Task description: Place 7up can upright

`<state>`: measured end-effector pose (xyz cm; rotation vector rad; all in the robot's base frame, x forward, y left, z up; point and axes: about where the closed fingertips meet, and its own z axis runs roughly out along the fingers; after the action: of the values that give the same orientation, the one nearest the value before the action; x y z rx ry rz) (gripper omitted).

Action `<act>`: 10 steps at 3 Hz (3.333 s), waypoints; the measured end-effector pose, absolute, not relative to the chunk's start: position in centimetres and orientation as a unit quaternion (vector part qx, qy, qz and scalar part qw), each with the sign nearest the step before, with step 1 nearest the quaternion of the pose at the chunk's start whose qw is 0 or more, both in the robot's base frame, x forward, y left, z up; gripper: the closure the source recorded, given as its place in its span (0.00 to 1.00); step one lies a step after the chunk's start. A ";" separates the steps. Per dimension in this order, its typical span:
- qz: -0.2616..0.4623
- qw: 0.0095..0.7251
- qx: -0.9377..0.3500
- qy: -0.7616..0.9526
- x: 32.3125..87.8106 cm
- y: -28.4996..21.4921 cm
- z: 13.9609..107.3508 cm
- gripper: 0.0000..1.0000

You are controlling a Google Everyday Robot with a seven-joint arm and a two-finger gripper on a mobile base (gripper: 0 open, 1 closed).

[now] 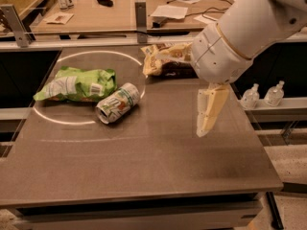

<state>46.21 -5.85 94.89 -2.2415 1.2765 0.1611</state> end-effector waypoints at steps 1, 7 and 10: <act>0.060 0.275 -0.834 0.475 46.2 -5.8 94.9 0.00; 0.096 0.193 -0.940 0.264 54.0 7.6 87.3 0.00; 0.050 0.113 -0.945 0.303 54.7 4.5 85.5 0.00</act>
Offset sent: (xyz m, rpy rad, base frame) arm 0.0312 0.0358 -0.0204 -0.0320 0.0915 0.0954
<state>54.67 4.54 85.53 -2.7728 0.8898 0.1456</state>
